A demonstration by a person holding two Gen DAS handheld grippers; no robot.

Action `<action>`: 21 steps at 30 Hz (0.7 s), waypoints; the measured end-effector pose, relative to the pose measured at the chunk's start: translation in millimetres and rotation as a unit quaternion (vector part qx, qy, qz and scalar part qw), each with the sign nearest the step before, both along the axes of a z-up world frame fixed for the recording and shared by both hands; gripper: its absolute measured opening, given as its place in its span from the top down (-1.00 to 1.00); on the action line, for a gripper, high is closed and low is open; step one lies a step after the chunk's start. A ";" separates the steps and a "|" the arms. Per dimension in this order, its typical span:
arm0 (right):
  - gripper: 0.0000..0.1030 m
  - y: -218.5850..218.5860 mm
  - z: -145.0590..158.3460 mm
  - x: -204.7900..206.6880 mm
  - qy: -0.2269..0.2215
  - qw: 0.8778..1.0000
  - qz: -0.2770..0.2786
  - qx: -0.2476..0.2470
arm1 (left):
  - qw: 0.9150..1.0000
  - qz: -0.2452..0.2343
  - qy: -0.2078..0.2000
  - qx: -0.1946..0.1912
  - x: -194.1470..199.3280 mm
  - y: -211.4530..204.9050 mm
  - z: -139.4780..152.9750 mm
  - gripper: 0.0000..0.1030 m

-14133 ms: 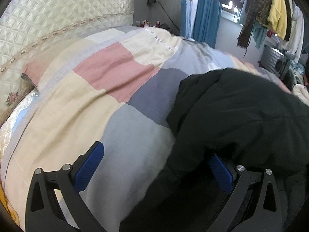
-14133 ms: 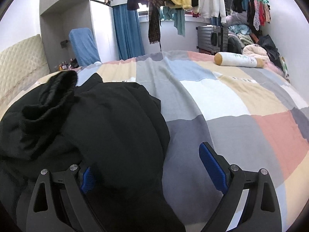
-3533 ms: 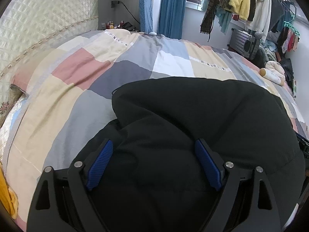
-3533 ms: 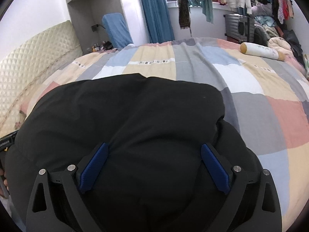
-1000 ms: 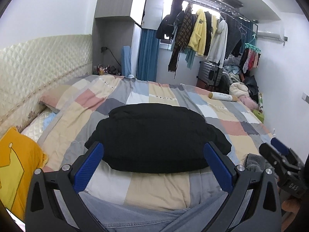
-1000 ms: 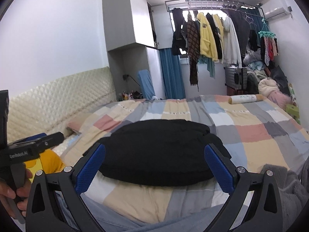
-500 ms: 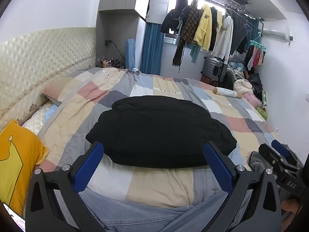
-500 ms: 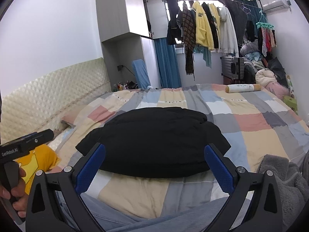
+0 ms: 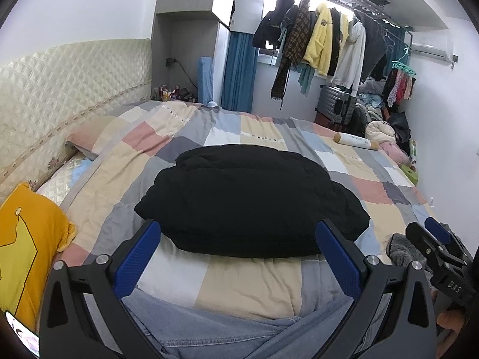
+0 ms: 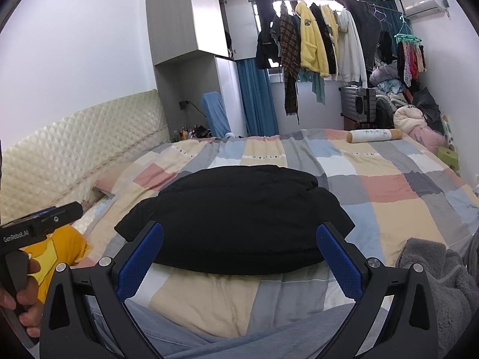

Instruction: Fold large clothes

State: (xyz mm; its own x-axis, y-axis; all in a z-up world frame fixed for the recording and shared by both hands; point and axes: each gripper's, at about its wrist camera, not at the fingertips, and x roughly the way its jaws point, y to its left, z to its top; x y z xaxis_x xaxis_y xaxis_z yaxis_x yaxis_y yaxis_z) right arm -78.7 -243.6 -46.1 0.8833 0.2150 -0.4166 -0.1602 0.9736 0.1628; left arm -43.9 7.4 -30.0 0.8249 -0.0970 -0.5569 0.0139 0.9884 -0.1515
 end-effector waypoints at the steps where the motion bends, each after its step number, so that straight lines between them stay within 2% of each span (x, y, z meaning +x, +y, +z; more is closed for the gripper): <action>1: -1.00 -0.2 0.1 -0.4 -0.002 1.000 -0.002 0.000 | 1.000 -0.001 0.004 -0.002 1.2 0.1 -1.1 -0.99; 21: -1.00 -12.3 -6.7 1.7 0.007 1.000 -0.016 0.003 | 1.000 -0.011 0.000 0.013 -2.3 -10.5 0.3 -0.99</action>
